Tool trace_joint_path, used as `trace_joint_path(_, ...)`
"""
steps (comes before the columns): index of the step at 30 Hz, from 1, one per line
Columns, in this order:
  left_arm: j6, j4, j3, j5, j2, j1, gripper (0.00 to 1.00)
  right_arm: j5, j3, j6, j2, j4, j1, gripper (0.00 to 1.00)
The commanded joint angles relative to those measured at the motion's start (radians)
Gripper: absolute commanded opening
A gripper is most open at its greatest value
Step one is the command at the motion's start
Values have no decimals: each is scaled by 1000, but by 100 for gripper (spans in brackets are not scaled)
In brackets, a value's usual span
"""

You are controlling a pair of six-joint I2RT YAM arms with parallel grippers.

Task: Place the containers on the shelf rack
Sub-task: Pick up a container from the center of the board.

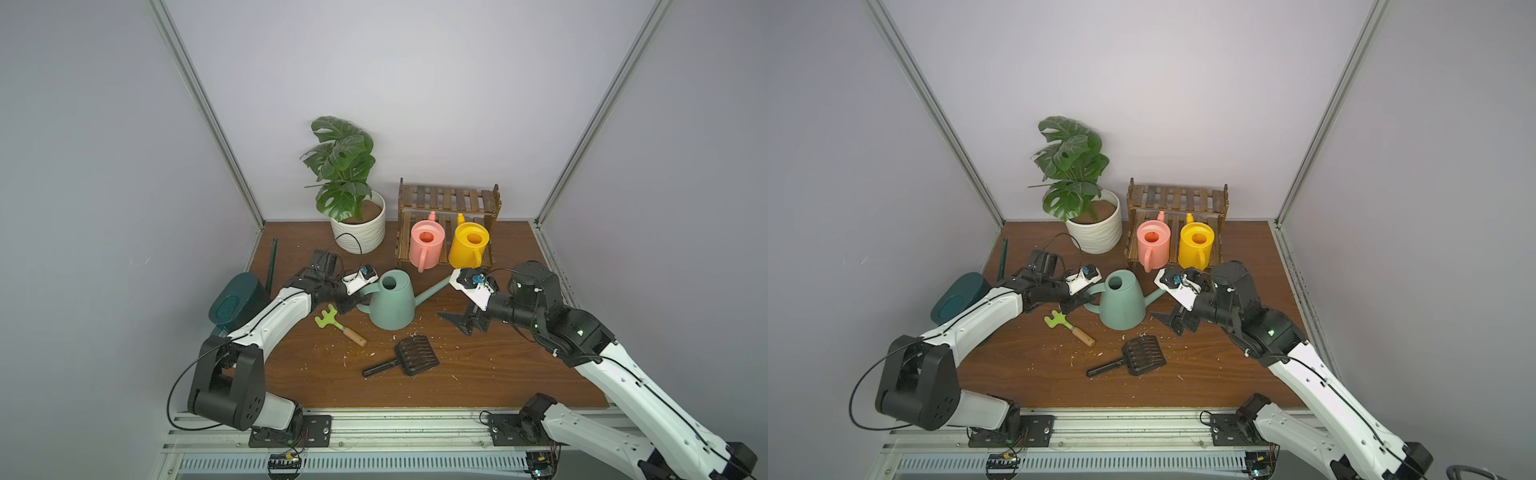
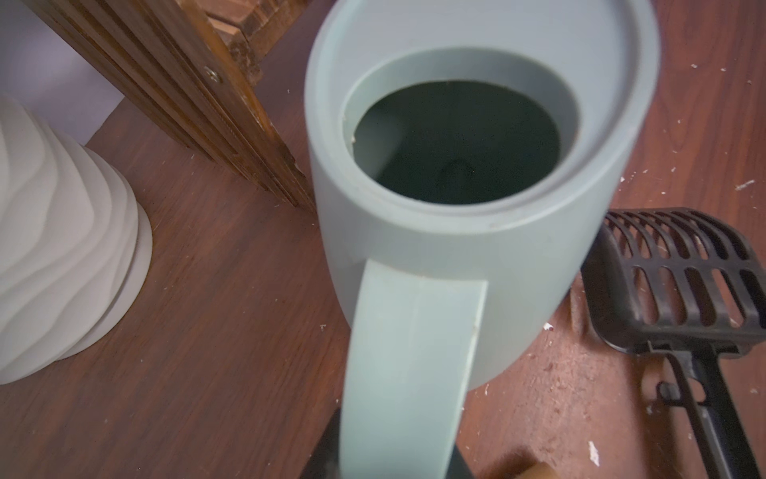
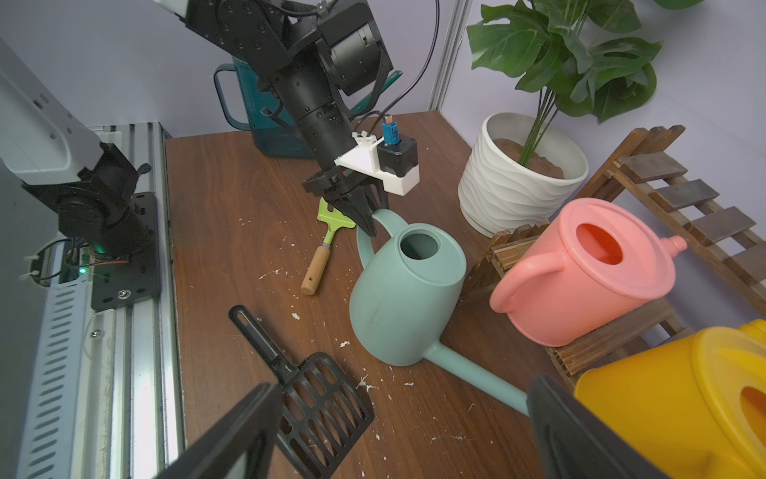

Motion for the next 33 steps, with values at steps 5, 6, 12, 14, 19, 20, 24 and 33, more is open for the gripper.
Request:
trace_joint_path(5,21,-7,-40,-36,-72,13,29,4,-7,4,-10,24,2,95)
trace_joint_path(6,19,-5,-43,-35,-73,13,32,5,-7,2,-10,23,2,95)
trace_joint_path(12,-1,-8,-20,45,-17,13,64,1,-13,-3,-5,32,2,96)
trace_joint_path(14,-1,-9,-12,73,12,13,65,-1,-13,-1,-3,34,3,96)
trace_joint_path(19,-1,-10,5,79,51,13,62,1,-13,0,-3,34,4,96)
trace_joint_path(20,-1,-11,8,80,54,13,59,2,-13,-1,-4,34,3,96)
trace_joint_path(24,5,-12,19,80,61,12,52,3,-14,0,-1,34,4,96)
trace_joint_path(33,16,-24,48,75,84,13,36,7,-17,10,-2,37,4,96)
